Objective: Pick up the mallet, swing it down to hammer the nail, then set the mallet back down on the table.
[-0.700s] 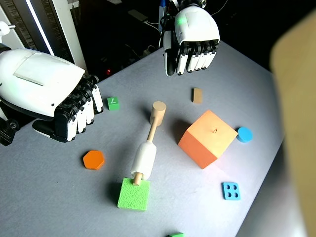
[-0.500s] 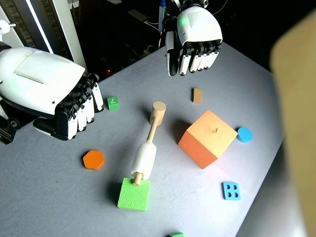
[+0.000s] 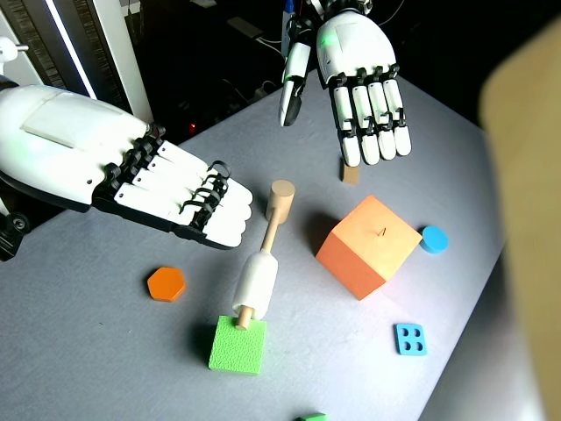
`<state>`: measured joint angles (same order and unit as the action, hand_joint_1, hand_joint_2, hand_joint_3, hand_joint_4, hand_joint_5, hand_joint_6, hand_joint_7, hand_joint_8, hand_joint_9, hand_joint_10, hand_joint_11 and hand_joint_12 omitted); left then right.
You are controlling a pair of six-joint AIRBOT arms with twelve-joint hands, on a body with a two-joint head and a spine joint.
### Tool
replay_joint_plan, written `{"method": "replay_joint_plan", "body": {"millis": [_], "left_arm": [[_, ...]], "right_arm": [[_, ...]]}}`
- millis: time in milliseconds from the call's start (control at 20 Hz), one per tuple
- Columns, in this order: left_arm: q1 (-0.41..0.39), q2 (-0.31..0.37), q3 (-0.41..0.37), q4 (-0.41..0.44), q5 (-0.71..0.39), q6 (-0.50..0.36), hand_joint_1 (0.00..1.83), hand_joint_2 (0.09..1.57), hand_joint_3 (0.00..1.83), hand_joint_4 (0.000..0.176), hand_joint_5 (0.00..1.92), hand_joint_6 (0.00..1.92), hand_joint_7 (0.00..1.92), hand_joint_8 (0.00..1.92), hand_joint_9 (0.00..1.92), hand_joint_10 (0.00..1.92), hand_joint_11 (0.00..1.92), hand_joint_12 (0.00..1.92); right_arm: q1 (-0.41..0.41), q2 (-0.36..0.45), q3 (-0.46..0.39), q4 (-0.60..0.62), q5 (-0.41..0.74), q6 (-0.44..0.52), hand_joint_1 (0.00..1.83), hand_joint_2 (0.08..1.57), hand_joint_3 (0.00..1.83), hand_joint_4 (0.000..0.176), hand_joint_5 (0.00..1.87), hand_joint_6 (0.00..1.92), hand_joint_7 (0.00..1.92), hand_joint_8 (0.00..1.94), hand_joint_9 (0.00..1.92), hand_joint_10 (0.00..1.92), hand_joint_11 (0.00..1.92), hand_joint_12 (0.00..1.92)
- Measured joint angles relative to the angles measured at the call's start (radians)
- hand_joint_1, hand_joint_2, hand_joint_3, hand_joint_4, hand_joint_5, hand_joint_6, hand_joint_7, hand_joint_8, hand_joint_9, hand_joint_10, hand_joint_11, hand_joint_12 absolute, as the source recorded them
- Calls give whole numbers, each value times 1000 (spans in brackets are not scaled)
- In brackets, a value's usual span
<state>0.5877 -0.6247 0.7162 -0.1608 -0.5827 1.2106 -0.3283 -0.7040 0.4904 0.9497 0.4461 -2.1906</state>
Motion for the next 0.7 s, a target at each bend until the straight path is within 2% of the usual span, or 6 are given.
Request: {"method": "replay_joint_plan", "body": {"millis": [100, 300, 450, 500, 600, 700], "left_arm": [[-6, -7, 27, 68, 34, -54, 0, 1233, 5, 0, 63, 15, 47, 12, 8, 3, 0, 0], [2, -40, 102, 219, 74, -199, 0, 1241, 6, 0, 59, 10, 51, 10, 22, 8, 5, 2], [43, -65, 159, 308, 53, -307, 0, 1240, 5, 0, 56, 6, 51, 8, 26, 8, 6, 3], [67, -75, 179, 314, 27, -332, 0, 1237, 3, 0, 64, 9, 54, 9, 28, 8, 6, 3], [107, -97, 216, 314, -23, -368, 0, 1233, 0, 0, 63, 7, 56, 8, 32, 9, 16, 7], [116, -115, 235, 314, -48, -381, 0, 1236, 2, 0, 56, 3, 51, 5, 25, 5, 8, 4]], "right_arm": [[17, -32, 41, 31, -39, -36, 1396, 1055, 0, 0, 74, 0, 41, 0, 6, 0, 16, 11], [66, -129, 143, 497, -71, -466, 1428, 1059, 0, 0, 71, 9, 37, 4, 4, 1, 24, 19], [98, -196, 186, 682, -45, -659, 1358, 1032, 0, 0, 76, 8, 45, 6, 10, 4, 48, 35], [108, -228, 208, 764, -29, -713, 1344, 1006, 20, 0, 89, 3, 60, 3, 26, 3, 9, 205], [114, -290, 244, 871, 19, -792, 1312, 990, 9, 0, 100, 2, 87, 4, 48, 4, 0, 362], [116, -334, 270, 903, 60, -807, 1327, 997, 6, 0, 86, 4, 79, 3, 48, 1, 0, 344]]}}
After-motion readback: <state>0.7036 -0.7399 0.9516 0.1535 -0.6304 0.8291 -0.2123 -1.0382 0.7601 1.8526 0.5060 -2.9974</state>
